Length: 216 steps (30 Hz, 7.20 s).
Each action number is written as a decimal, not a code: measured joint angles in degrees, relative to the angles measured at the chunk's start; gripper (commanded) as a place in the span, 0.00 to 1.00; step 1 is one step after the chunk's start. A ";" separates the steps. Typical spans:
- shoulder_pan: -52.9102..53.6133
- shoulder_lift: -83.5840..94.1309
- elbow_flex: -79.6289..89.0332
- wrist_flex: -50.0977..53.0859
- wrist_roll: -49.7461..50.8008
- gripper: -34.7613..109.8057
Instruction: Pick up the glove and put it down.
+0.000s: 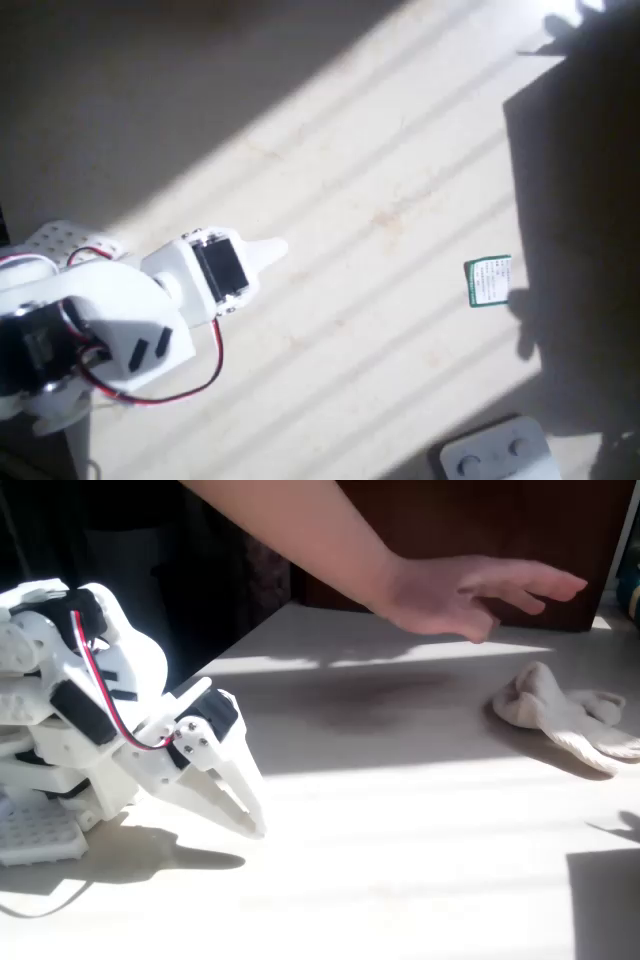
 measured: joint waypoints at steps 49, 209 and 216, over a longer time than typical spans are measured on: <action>0.00 0.00 0.00 0.00 0.00 0.24; -30.41 -151.96 -144.76 -9.05 6.86 0.24; -25.93 -145.63 -144.76 -3.96 6.86 0.24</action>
